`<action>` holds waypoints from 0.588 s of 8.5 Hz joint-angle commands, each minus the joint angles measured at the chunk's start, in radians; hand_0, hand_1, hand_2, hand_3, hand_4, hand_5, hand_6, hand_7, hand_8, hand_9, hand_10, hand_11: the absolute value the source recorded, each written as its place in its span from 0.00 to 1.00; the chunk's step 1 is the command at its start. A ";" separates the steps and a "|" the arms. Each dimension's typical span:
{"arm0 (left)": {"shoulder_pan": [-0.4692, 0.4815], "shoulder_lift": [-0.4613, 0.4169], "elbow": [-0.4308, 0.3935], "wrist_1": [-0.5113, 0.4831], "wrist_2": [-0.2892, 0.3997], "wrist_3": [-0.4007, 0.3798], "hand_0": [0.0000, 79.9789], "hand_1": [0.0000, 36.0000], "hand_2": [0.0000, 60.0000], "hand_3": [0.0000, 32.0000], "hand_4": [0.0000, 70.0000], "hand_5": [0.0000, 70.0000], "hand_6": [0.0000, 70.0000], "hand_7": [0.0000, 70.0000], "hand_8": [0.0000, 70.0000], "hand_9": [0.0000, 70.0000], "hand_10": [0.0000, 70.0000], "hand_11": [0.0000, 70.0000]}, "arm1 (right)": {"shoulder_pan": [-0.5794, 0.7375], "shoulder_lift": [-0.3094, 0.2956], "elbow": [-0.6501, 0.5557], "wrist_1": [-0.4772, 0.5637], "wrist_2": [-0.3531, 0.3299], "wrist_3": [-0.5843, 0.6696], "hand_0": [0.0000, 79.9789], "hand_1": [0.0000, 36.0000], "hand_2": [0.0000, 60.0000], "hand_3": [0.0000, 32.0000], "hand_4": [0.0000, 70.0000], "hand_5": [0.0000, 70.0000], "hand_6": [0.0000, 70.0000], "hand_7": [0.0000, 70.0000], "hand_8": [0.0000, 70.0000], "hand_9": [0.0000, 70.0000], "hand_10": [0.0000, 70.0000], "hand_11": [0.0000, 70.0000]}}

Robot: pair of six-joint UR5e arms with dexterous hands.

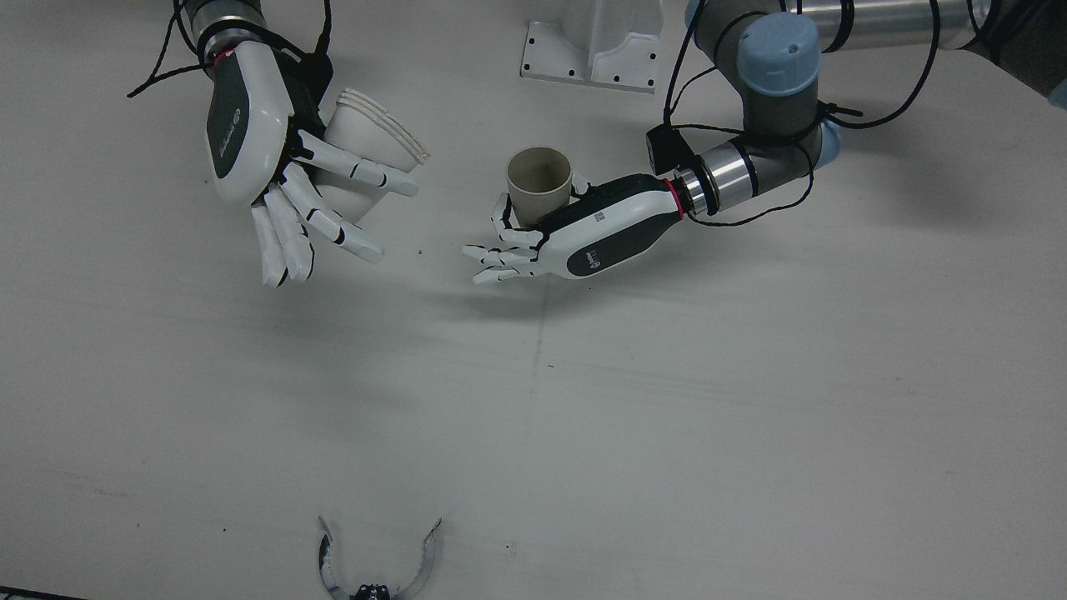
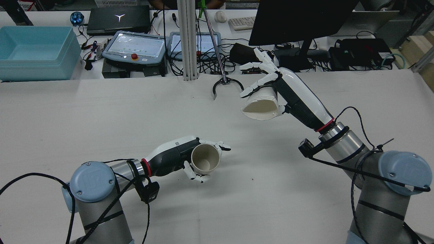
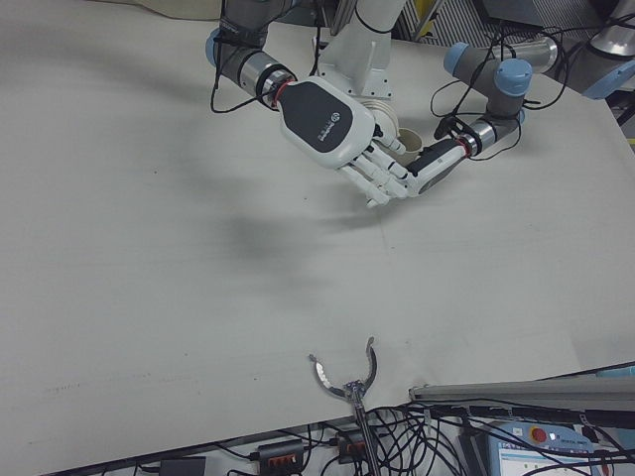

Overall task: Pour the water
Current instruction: 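Tilt the white cup in the right hand over the beige cup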

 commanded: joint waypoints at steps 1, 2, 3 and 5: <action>0.001 -0.018 0.008 0.000 0.001 0.000 1.00 1.00 1.00 0.00 1.00 1.00 0.28 0.24 0.14 0.06 0.15 0.25 | -0.037 0.020 0.101 -0.005 -0.041 -0.237 1.00 1.00 0.69 0.00 1.00 0.14 0.35 0.36 0.06 0.05 0.00 0.00; 0.000 -0.016 0.008 0.000 0.001 0.000 1.00 1.00 1.00 0.00 1.00 1.00 0.28 0.24 0.14 0.06 0.15 0.25 | -0.040 0.021 0.121 -0.052 -0.055 -0.271 1.00 1.00 0.68 0.00 1.00 0.14 0.35 0.35 0.06 0.05 0.00 0.00; 0.000 -0.015 0.008 0.000 0.001 0.000 1.00 1.00 1.00 0.00 1.00 1.00 0.28 0.23 0.14 0.06 0.15 0.25 | -0.038 0.020 0.127 -0.077 -0.057 -0.272 1.00 1.00 0.68 0.00 1.00 0.14 0.35 0.34 0.06 0.05 0.00 0.00; -0.010 -0.007 0.002 0.006 0.002 -0.009 1.00 1.00 1.00 0.00 1.00 1.00 0.28 0.23 0.14 0.06 0.14 0.25 | -0.005 -0.018 0.094 -0.065 0.045 -0.158 1.00 0.98 0.65 0.00 1.00 0.13 0.32 0.29 0.05 0.04 0.00 0.00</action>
